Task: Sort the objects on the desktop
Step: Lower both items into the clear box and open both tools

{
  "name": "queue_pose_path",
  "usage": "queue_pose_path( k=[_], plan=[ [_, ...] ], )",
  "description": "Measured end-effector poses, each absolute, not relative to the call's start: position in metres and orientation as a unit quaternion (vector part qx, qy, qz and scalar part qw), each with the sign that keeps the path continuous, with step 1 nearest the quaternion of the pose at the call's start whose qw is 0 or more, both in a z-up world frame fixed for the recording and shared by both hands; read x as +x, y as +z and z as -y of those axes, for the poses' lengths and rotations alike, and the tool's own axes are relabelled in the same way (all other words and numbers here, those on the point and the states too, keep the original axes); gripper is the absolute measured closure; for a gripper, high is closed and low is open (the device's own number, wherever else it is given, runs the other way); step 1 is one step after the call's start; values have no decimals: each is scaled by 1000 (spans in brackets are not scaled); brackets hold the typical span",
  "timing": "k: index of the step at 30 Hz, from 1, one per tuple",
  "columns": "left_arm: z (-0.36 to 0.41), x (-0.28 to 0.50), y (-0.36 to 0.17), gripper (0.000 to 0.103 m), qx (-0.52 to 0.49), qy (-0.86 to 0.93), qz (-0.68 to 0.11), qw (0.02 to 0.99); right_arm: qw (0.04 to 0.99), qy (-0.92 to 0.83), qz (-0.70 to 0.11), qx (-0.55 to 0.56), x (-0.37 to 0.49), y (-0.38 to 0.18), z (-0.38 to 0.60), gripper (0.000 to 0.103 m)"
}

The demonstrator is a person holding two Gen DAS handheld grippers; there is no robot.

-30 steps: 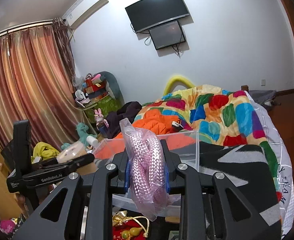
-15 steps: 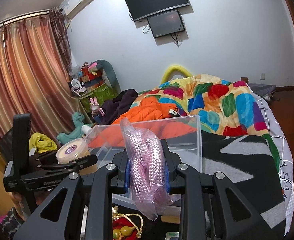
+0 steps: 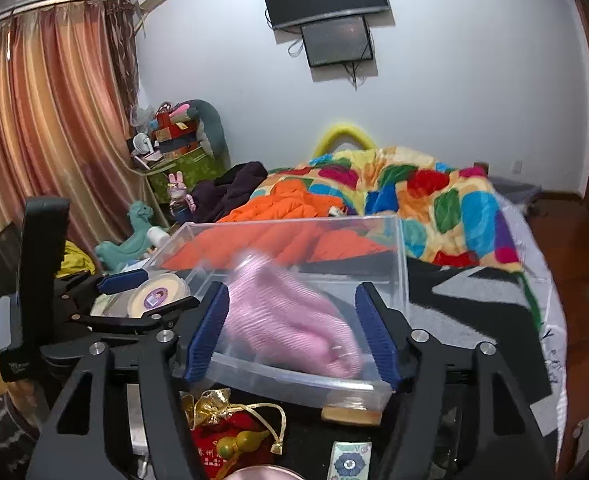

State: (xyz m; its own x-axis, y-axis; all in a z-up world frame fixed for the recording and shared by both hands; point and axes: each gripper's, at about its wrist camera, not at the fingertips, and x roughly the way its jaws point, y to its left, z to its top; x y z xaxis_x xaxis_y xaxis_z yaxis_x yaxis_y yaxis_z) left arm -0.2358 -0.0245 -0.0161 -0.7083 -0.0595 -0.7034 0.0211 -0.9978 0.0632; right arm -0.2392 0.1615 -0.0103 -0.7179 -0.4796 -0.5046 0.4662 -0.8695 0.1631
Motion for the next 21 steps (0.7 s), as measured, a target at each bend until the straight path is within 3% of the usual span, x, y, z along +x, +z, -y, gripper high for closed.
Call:
queue_pose_path(
  k=[8,12,21],
  plan=[
    [20,-215,-6,19,366,-930,33,29,242,-939,-36,243,-209,-4,-162,24],
    [16,-192,7,11,342,-938,48,34,237,-940,-43,241,-198,-4,-166,23],
    [6,-150,30,6,313,-946,73,38,231,-940,-38,249,-182,-1,-182,22]
  ],
)
